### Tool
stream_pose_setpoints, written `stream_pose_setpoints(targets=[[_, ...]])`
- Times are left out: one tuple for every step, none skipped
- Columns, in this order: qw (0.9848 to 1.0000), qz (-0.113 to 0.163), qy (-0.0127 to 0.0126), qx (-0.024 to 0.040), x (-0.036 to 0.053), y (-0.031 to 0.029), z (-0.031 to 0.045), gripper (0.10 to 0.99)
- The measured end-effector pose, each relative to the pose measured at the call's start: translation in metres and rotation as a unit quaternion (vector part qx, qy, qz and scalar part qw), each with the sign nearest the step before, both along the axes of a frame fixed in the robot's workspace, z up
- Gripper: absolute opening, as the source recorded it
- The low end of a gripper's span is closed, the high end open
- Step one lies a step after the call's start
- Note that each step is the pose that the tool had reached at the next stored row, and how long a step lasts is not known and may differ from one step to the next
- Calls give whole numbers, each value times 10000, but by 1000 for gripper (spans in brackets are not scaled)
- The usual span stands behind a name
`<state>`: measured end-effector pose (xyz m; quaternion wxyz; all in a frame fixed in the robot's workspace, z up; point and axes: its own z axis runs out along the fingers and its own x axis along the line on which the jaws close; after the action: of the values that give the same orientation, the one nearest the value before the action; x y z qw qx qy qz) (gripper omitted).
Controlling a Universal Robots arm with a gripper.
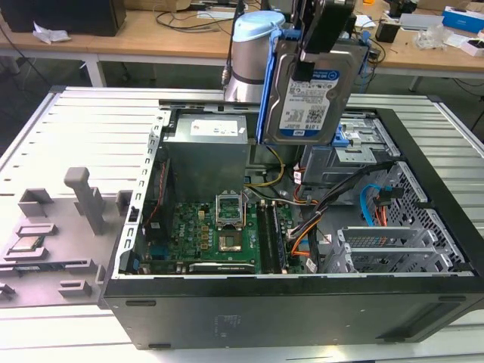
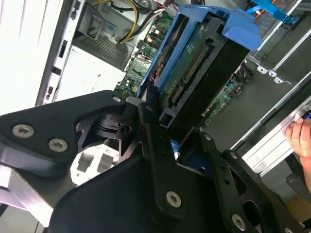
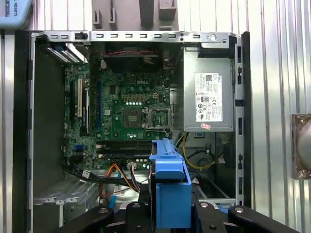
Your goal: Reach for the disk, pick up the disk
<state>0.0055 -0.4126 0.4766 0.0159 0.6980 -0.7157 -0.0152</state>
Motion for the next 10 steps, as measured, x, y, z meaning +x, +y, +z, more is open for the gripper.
stream_pose_setpoints(targets=[[10000,0,0,0,0,-18,-22,365],[10000,0,0,0,0,-32,-37,365],[10000,0,0,-1,0,-64,-51,365],[10000,0,0,0,0,-87,-59,365],[10000,0,0,-1,0,-114,-64,365],[10000,0,0,0,0,-134,-69,365],[10000,0,0,0,0,-159,-73,365],[10000,0,0,-1,0,-192,-76,365],[10000,0,0,0,0,-217,-78,365],[10000,0,0,0,0,-231,-79,365]])
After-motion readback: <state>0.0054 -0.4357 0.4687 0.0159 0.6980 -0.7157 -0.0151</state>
